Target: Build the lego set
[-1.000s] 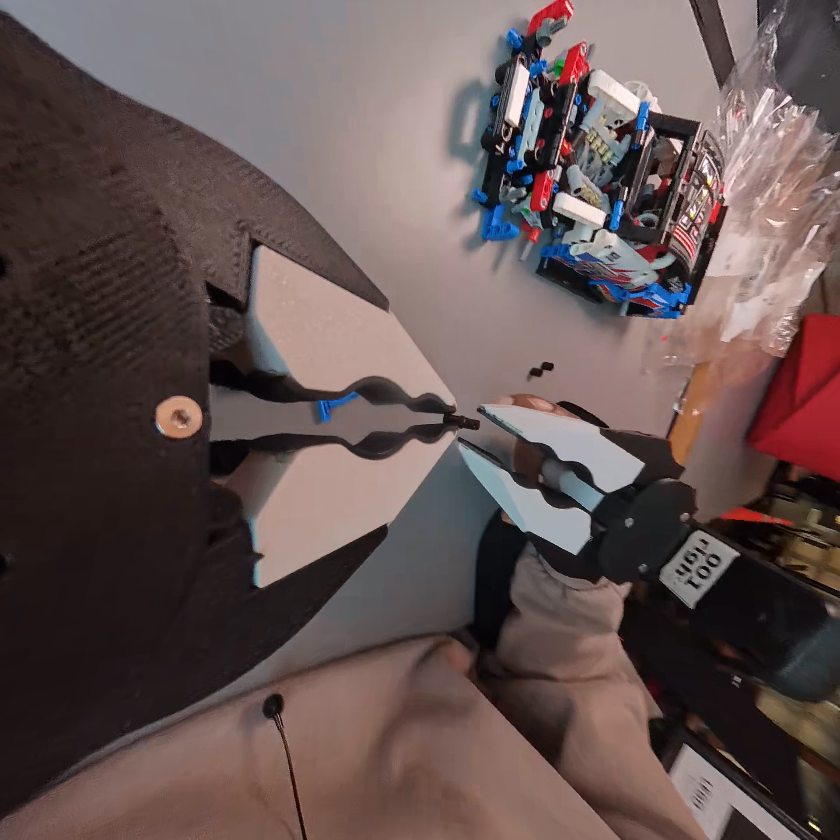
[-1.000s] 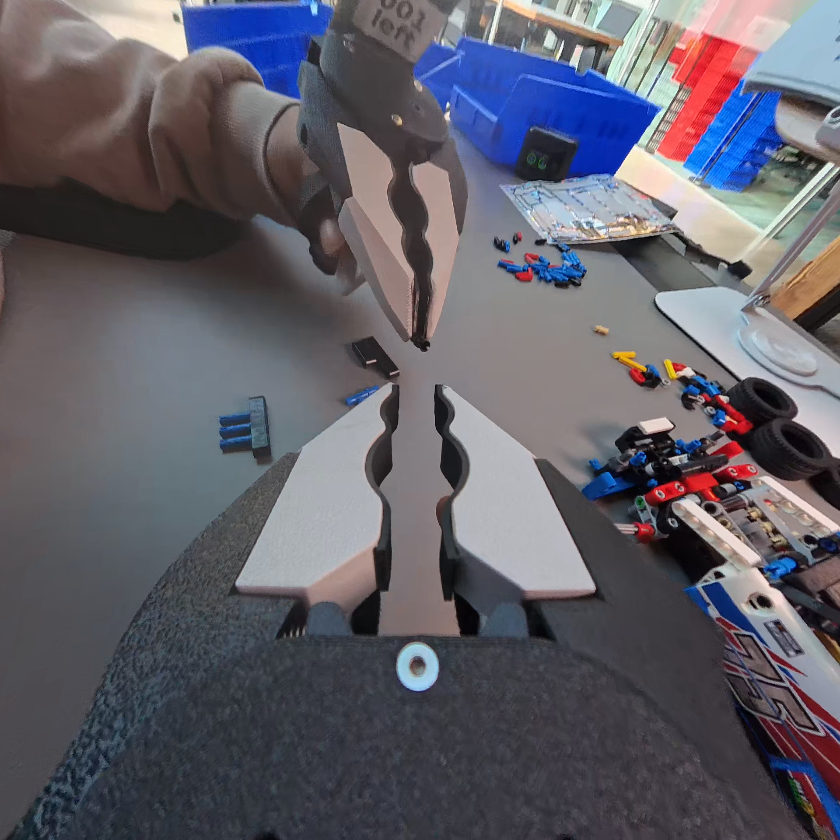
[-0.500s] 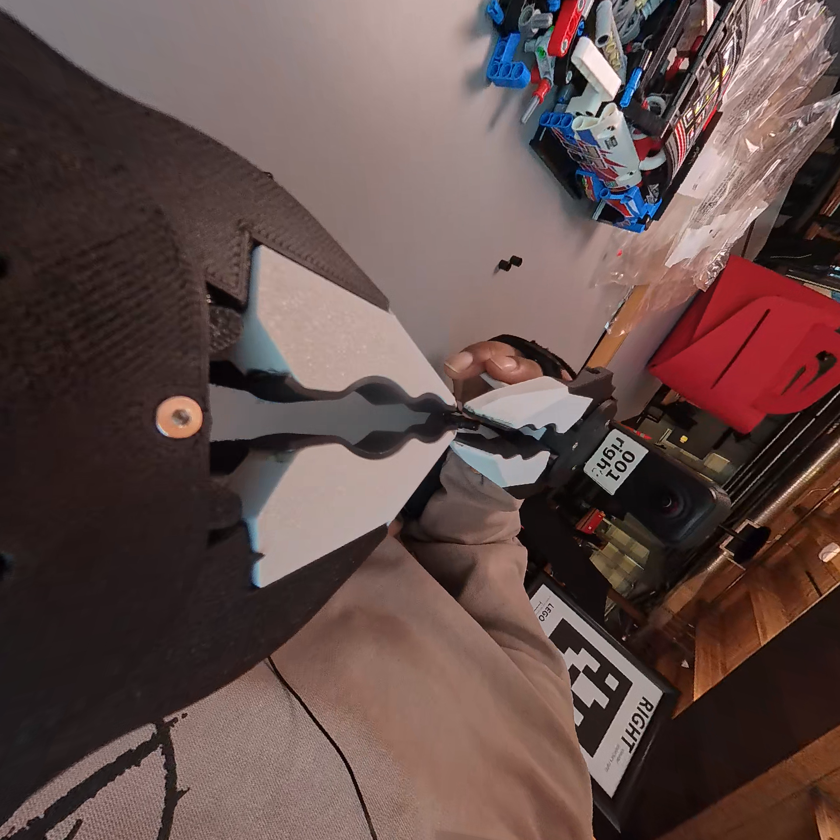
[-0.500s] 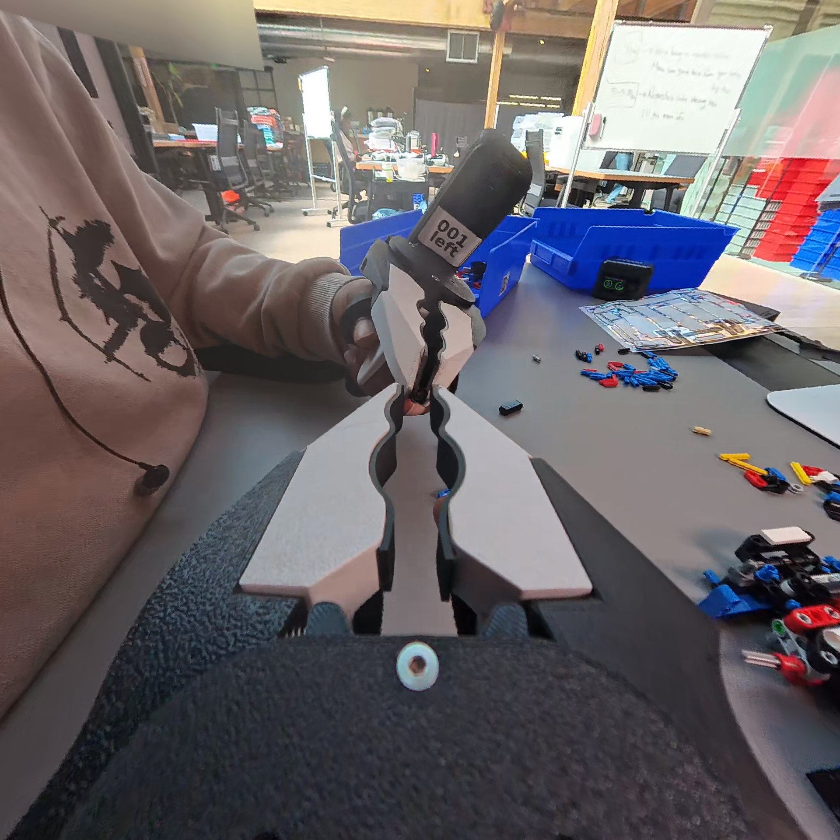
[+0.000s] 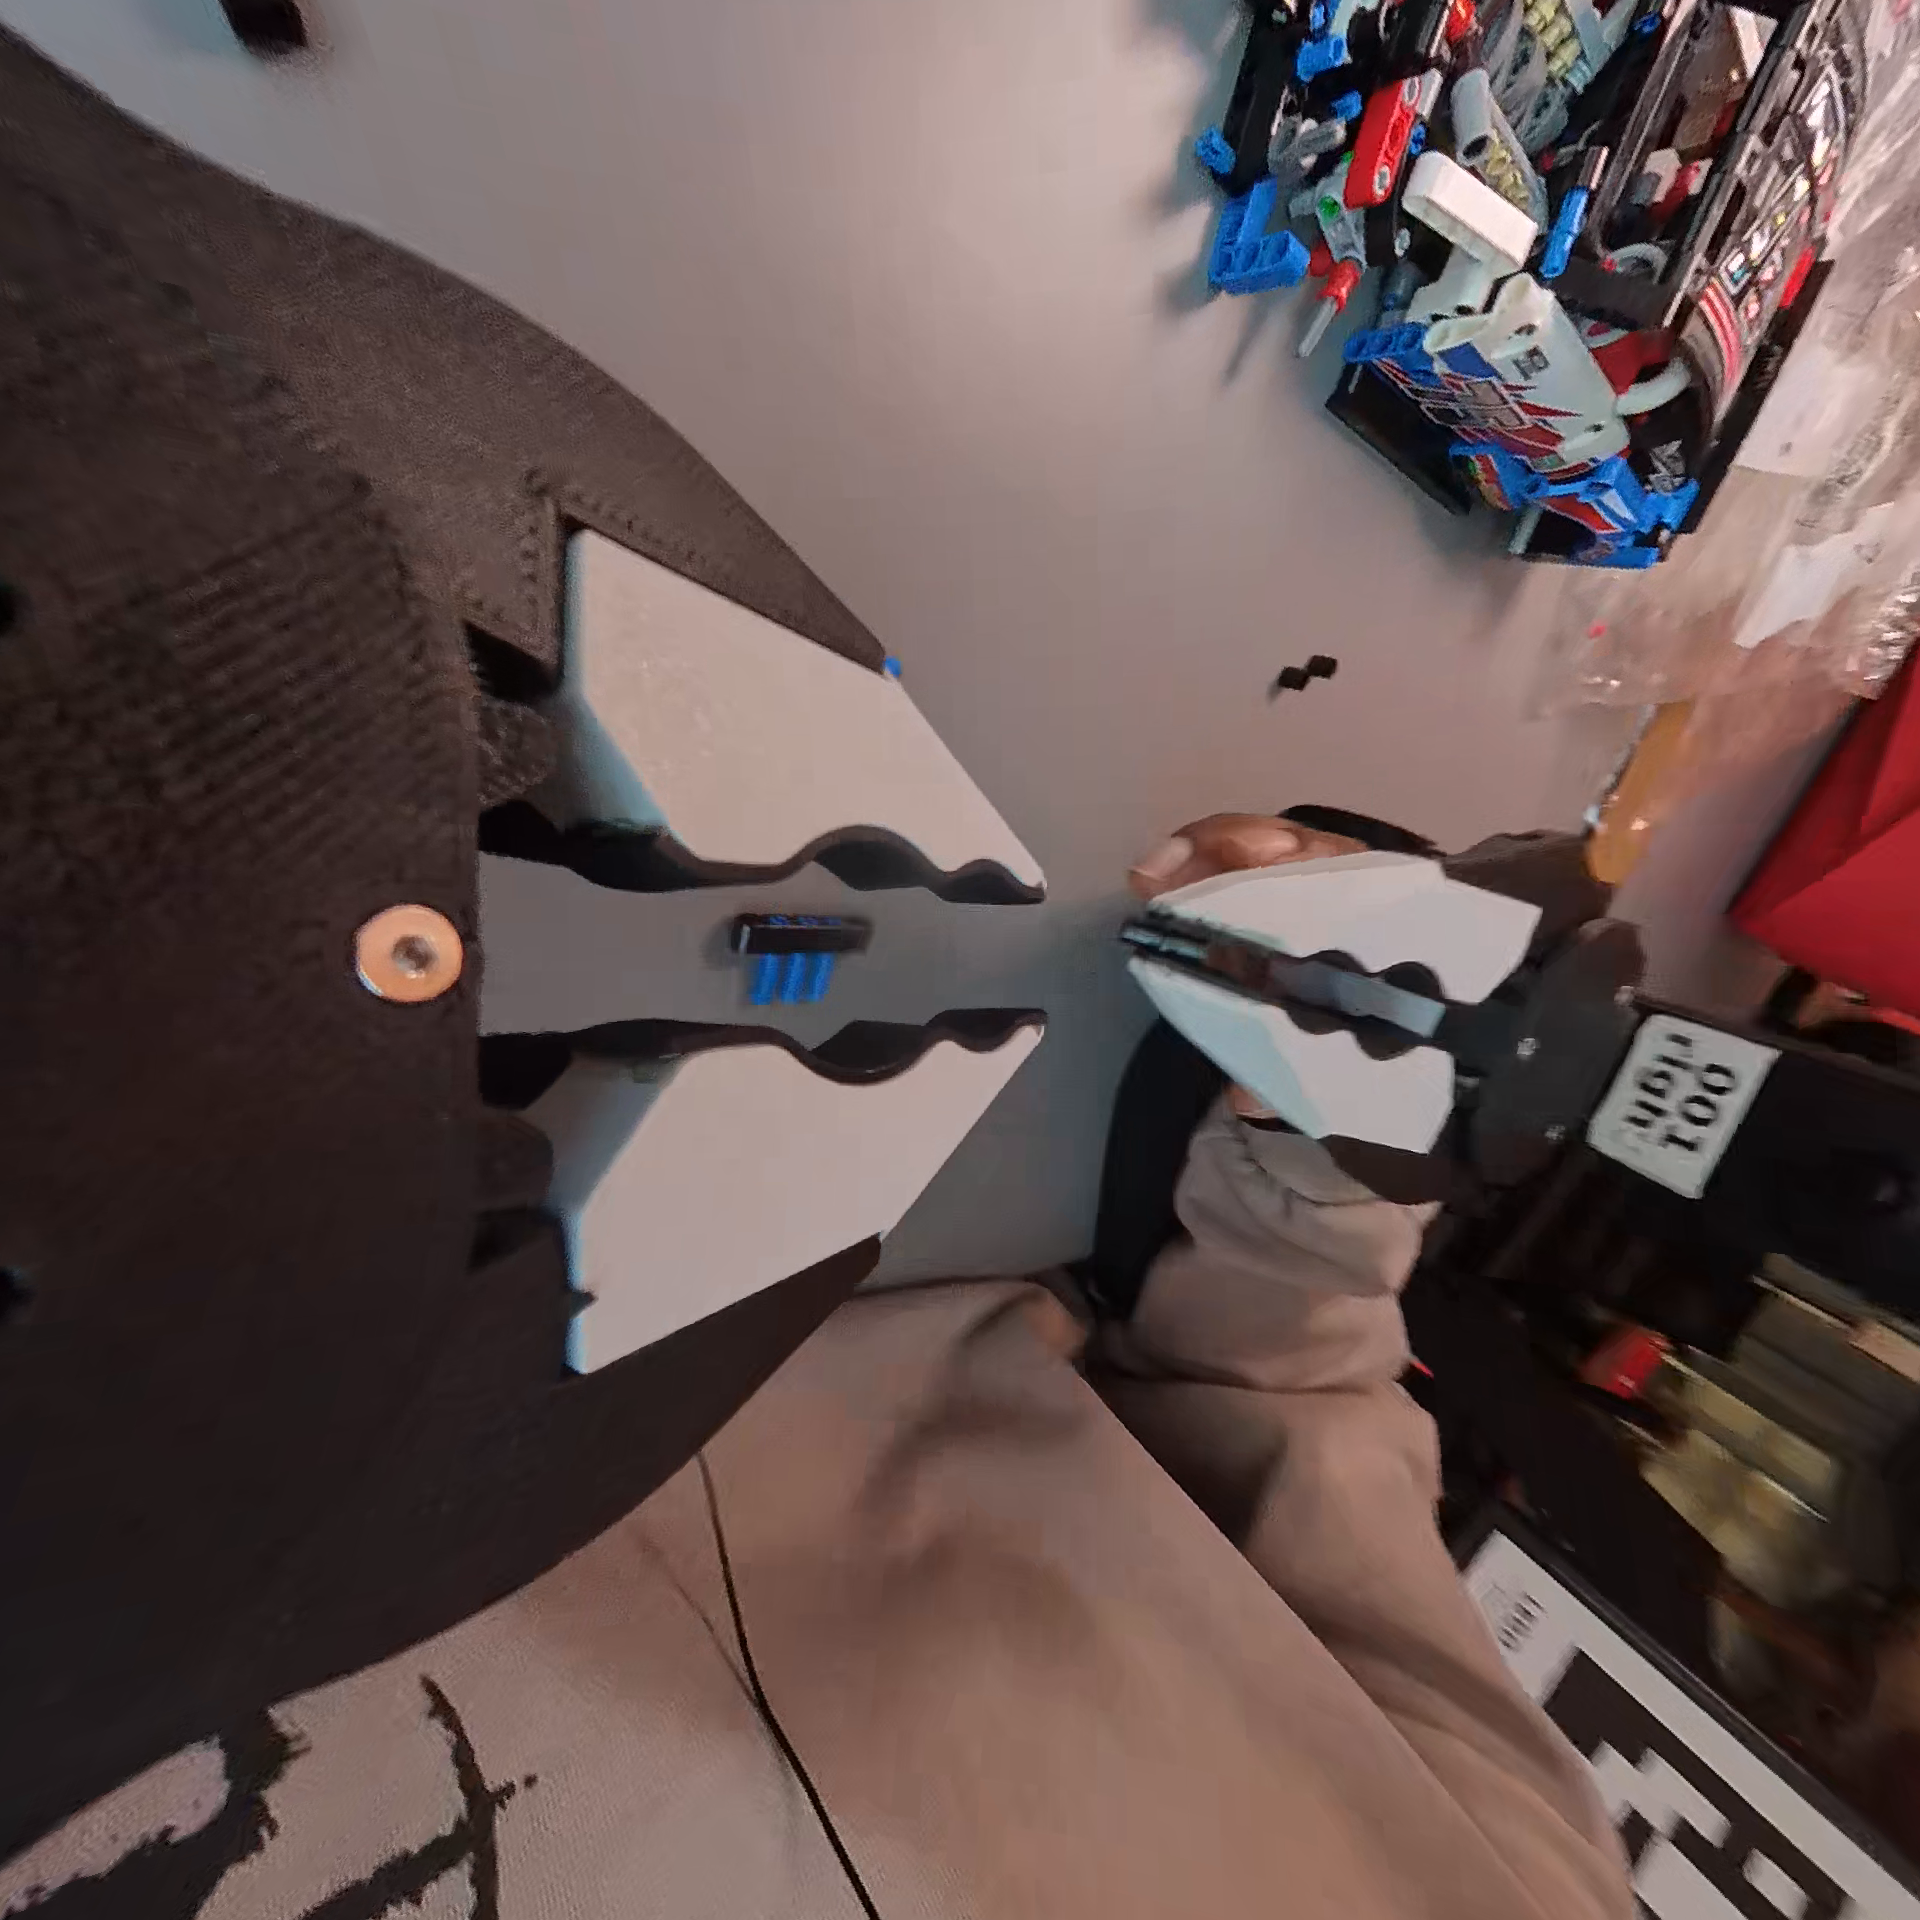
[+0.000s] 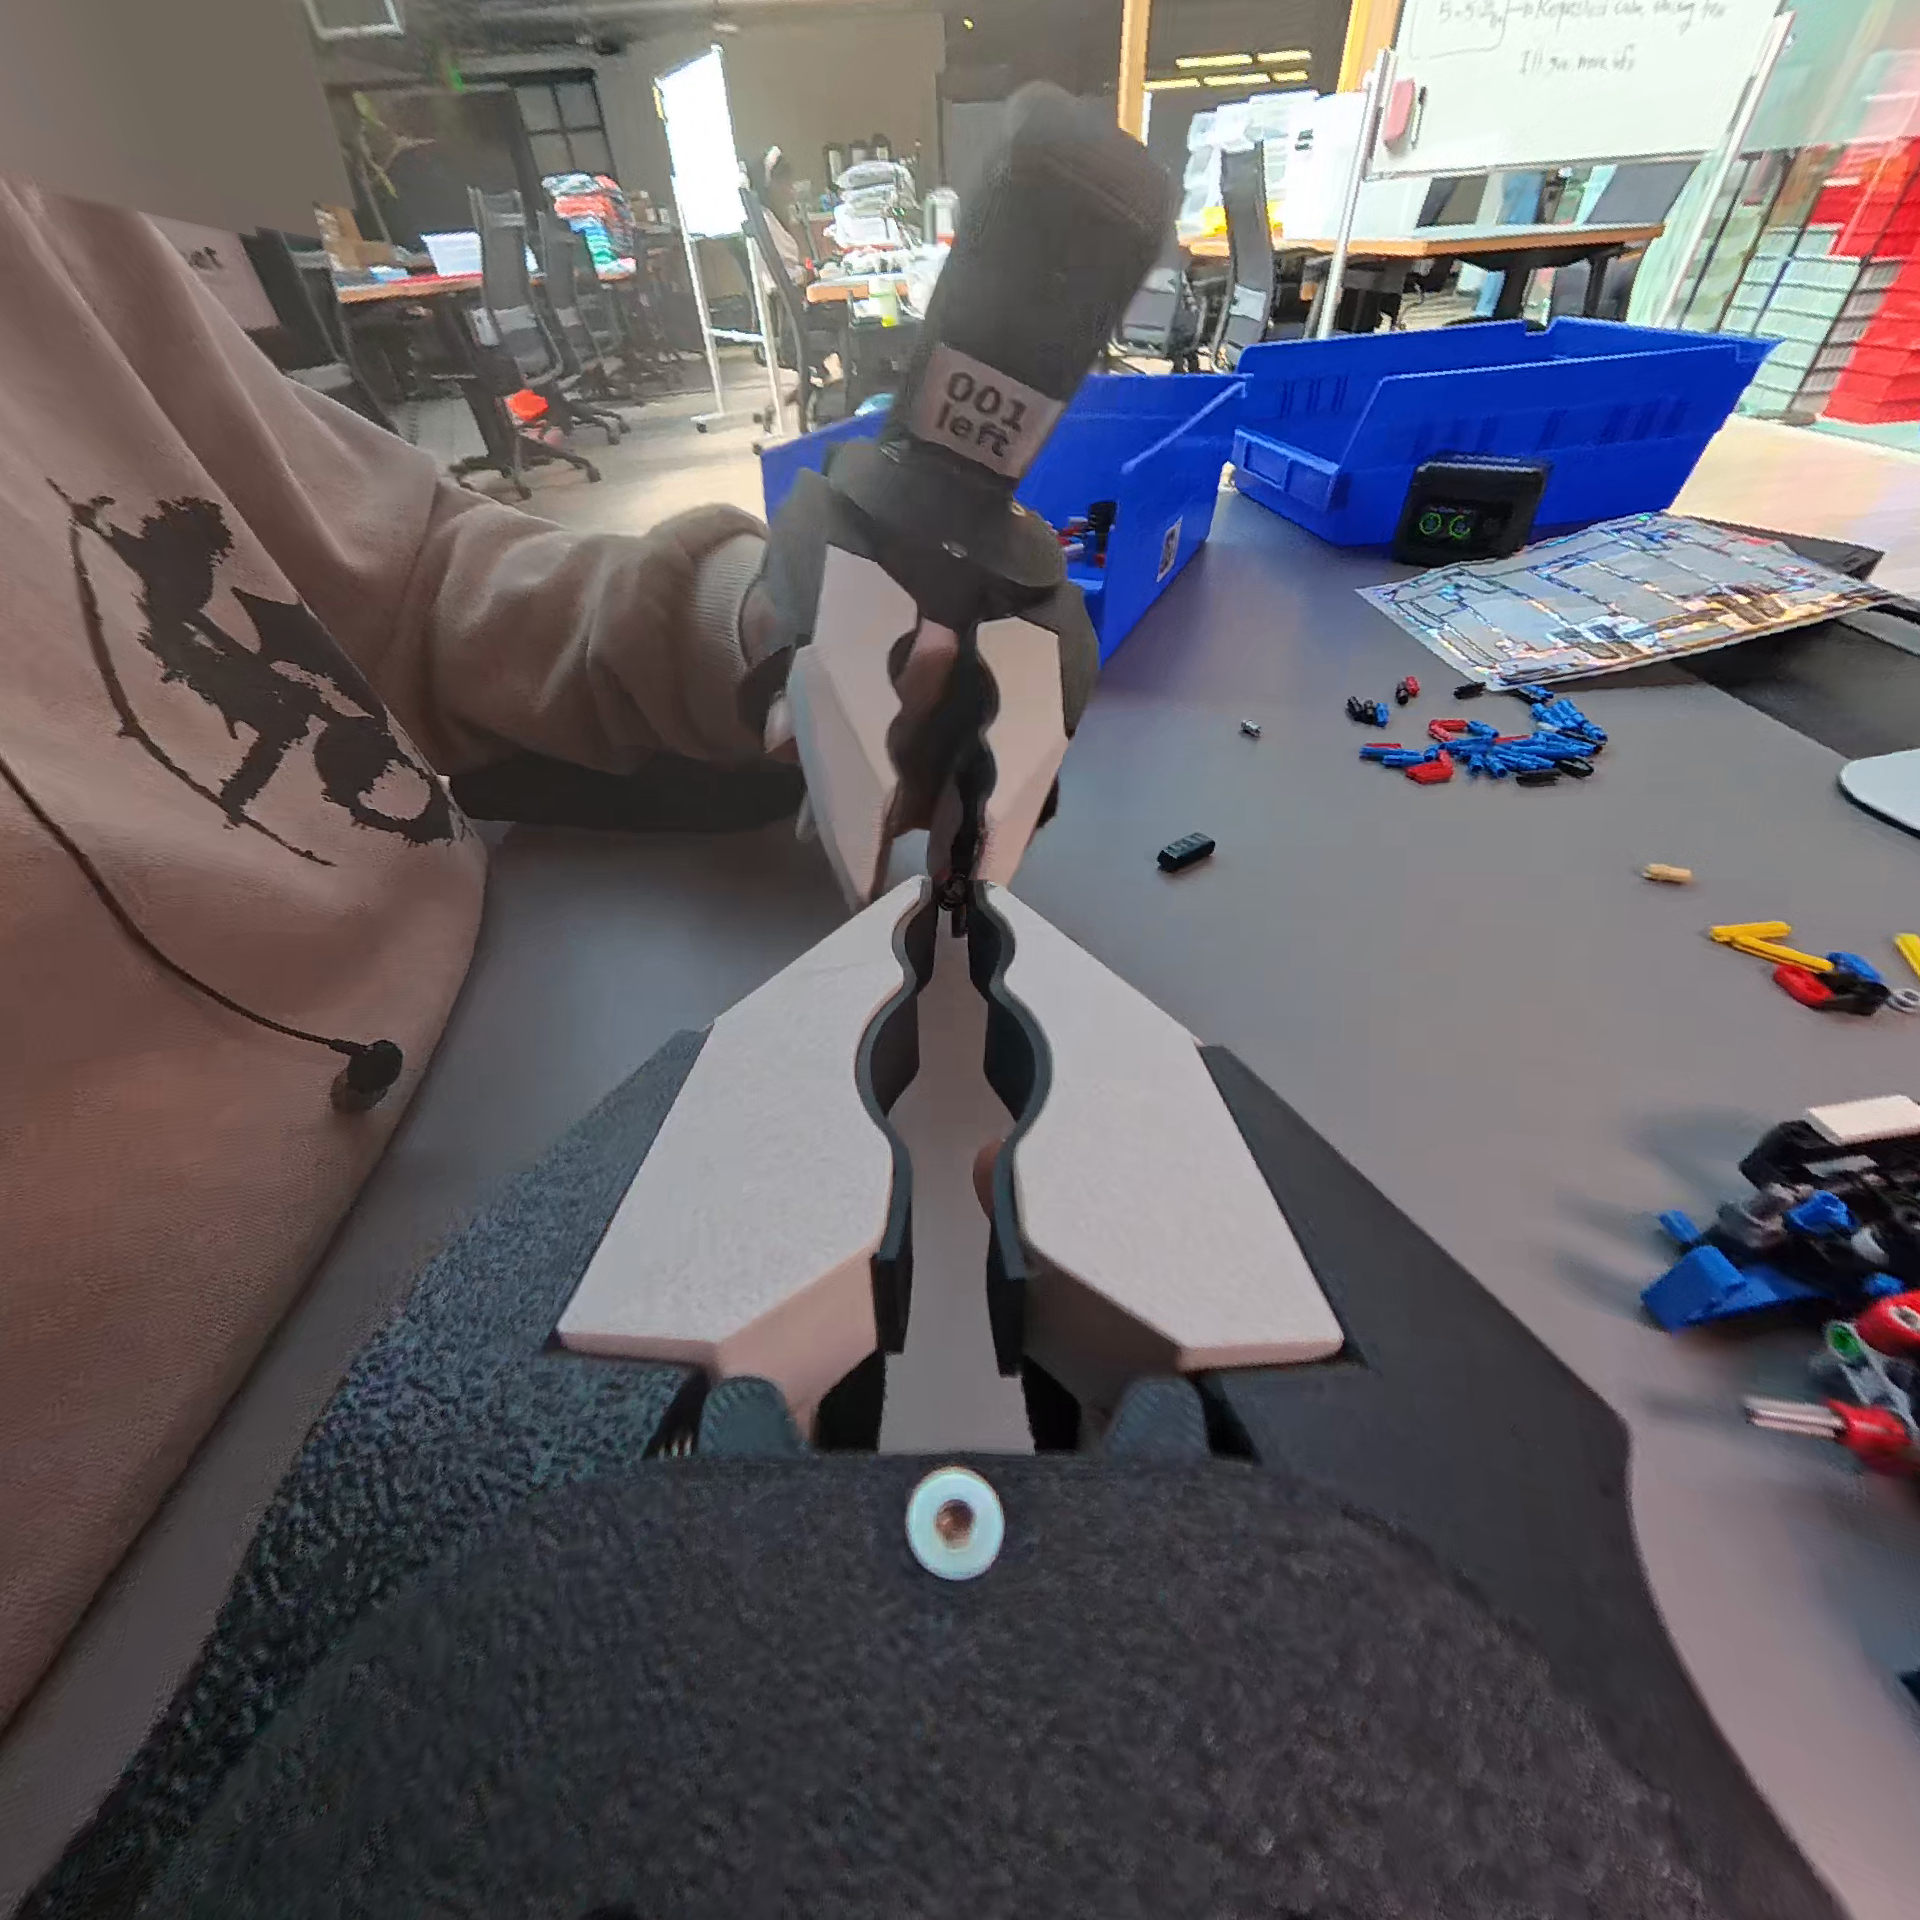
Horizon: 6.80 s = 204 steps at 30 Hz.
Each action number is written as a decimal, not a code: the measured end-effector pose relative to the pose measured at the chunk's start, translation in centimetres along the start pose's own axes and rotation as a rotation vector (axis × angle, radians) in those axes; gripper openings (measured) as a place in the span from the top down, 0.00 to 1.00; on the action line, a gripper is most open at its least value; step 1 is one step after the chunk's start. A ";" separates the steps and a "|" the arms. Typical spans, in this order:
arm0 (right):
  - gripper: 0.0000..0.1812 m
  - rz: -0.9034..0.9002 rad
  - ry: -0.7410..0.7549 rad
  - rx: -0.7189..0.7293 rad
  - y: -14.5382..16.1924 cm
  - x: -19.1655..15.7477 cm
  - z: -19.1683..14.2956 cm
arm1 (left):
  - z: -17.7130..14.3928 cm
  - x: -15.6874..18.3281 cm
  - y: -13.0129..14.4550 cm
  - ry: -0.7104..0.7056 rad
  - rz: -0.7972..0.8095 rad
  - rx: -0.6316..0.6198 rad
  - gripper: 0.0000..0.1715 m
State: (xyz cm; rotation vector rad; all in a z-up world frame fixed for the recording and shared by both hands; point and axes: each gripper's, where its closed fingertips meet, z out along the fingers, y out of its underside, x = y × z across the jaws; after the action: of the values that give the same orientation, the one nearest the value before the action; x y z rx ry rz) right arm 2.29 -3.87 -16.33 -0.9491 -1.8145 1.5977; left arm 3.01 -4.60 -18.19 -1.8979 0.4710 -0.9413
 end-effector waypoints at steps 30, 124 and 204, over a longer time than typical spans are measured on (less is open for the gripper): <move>0.98 -0.047 0.050 -0.425 6.6 0.5 0.3 | 1.5 -1.1 8.1 -0.186 0.349 -0.495 0.66; 0.99 0.344 -0.071 0.633 -8.0 -0.5 -1.2 | -3.0 4.8 -9.0 0.319 -0.284 0.752 0.78; 0.99 0.108 -0.069 0.107 -3.1 -1.2 -0.2 | 0.1 1.8 -3.2 -0.078 0.113 0.160 0.98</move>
State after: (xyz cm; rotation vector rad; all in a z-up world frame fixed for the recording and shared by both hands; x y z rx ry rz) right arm 2.70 -4.88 -13.20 -0.9681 -1.7296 1.7947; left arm 4.04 -4.08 -14.68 -1.7383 0.4393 -0.8041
